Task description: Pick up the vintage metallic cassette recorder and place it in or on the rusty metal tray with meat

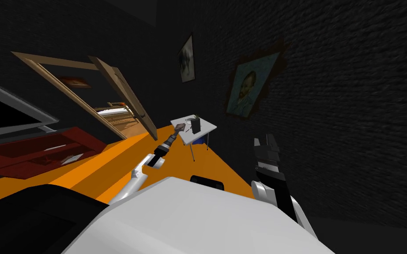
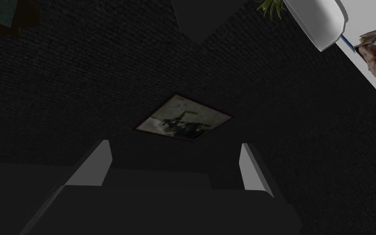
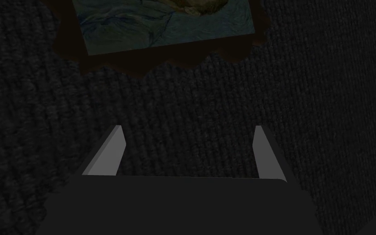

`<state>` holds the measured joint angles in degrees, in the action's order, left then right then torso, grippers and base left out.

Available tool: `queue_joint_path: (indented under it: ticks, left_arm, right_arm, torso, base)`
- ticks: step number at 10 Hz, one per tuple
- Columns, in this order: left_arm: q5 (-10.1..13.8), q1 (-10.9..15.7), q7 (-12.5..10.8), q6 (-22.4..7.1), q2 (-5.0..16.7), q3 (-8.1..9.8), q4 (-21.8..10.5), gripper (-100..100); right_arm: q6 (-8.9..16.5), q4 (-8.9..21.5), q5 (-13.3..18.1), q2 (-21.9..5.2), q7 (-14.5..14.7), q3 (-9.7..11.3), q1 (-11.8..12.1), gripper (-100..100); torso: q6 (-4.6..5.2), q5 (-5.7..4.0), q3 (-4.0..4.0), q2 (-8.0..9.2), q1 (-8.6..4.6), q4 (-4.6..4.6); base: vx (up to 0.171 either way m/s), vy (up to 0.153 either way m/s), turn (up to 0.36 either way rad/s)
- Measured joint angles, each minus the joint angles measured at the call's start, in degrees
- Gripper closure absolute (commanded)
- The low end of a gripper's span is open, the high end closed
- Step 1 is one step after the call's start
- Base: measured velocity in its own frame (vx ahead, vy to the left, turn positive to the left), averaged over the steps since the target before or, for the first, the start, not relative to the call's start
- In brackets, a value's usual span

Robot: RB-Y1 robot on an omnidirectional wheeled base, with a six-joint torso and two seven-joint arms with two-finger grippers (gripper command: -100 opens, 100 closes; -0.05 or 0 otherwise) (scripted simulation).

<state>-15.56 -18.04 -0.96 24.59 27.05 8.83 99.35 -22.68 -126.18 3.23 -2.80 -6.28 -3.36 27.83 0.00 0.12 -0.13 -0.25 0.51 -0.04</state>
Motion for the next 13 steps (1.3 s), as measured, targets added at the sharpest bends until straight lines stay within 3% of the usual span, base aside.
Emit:
queue_joint_path:
  ticks: [8,13]
  left_arm:
    - [-8.5,-1.5,9.5,7.9,9.0,-1.05,-9.6,-100]
    - [-12.2,-0.7,13.7,11.4,13.1,-1.87,-12.5,-100]
  right_arm:
    - [0.0,0.0,0.0,0.0,0.0,0.0,0.0,0]
    - [0.0,0.0,0.0,0.0,0.0,0.0,0.0,0]
  torso:
    - [-0.01,-0.02,-0.2,-0.34,-0.15,-0.08]
    - [-0.01,-0.13,-0.44,-0.74,-0.69,-0.17]
  base:
    - [0.088,0.097,-0.227]
    - [0.201,0.012,-0.216]
